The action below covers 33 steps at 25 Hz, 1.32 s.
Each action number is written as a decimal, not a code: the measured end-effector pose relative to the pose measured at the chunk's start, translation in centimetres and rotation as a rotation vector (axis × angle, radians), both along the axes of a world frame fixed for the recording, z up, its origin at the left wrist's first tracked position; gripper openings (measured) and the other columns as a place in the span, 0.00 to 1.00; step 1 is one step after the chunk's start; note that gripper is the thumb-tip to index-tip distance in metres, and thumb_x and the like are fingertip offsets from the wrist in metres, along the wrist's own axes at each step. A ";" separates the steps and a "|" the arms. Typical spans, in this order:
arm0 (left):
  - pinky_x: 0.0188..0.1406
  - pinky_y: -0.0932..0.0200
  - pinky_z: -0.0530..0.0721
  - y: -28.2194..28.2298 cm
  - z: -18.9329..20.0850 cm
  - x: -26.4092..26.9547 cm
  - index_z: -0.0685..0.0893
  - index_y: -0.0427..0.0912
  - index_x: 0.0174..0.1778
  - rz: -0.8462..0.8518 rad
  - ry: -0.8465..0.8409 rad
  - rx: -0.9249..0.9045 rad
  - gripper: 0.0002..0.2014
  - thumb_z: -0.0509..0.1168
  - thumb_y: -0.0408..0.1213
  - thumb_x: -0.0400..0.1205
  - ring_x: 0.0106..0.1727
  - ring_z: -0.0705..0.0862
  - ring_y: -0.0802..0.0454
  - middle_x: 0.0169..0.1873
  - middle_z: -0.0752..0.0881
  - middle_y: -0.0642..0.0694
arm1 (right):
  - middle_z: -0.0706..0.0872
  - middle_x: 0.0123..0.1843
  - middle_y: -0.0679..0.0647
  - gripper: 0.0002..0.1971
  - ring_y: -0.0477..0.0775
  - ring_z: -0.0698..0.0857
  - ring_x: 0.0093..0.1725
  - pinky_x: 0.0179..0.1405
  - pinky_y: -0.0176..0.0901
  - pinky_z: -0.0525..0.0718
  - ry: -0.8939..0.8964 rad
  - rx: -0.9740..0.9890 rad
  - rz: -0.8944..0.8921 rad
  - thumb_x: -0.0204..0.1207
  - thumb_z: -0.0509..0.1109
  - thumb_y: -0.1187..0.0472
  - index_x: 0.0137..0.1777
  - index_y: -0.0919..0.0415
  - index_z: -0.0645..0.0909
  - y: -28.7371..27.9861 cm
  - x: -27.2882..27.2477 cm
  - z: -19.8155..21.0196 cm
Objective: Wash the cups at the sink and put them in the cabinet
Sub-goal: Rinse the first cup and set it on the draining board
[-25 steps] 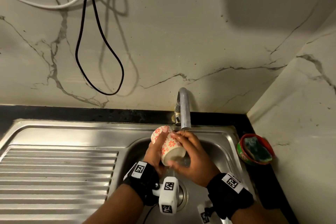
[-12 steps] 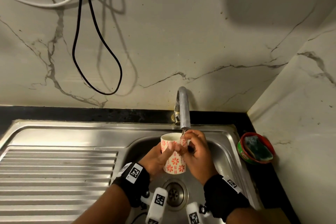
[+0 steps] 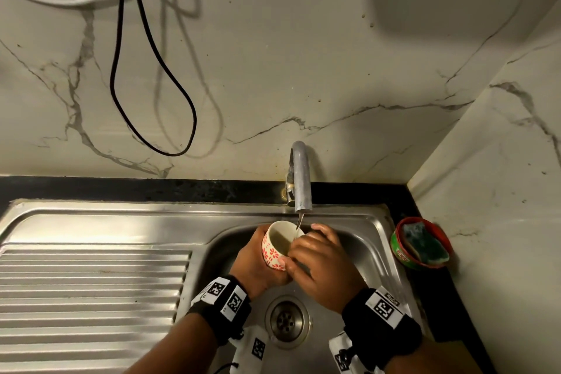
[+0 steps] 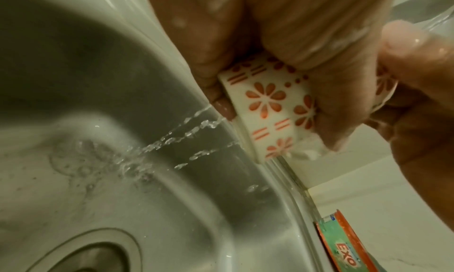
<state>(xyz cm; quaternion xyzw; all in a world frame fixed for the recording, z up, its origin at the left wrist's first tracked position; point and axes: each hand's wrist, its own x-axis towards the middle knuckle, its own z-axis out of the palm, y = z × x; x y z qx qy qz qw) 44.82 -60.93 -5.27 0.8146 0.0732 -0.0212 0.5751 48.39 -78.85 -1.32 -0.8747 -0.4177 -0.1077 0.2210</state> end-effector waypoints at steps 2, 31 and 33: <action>0.54 0.56 0.90 -0.2 -0.8 -0.2 0.70 0.56 0.65 -0.021 0.015 -0.129 0.43 0.85 0.47 0.56 0.55 0.89 0.54 0.57 0.86 0.50 | 0.90 0.42 0.44 0.16 0.44 0.85 0.49 0.78 0.46 0.66 0.069 -0.020 -0.072 0.84 0.61 0.46 0.42 0.51 0.86 0.4 0.2 0.1; 0.20 0.55 0.84 -0.2 0.3 -0.2 0.79 0.37 0.68 0.358 0.479 -1.005 0.30 0.67 0.58 0.80 0.29 0.86 0.42 0.43 0.86 0.31 | 0.93 0.55 0.51 0.18 0.43 0.91 0.53 0.54 0.43 0.87 0.802 0.413 -0.219 0.80 0.71 0.45 0.58 0.59 0.88 2.5 1.4 -1.4; 0.21 0.56 0.80 -0.7 -0.1 -0.4 0.79 0.39 0.68 0.382 0.396 -0.897 0.32 0.69 0.61 0.78 0.28 0.84 0.44 0.40 0.86 0.33 | 0.94 0.52 0.51 0.17 0.42 0.91 0.51 0.51 0.41 0.87 0.857 0.475 -0.225 0.80 0.71 0.46 0.57 0.59 0.88 2.8 1.2 -1.0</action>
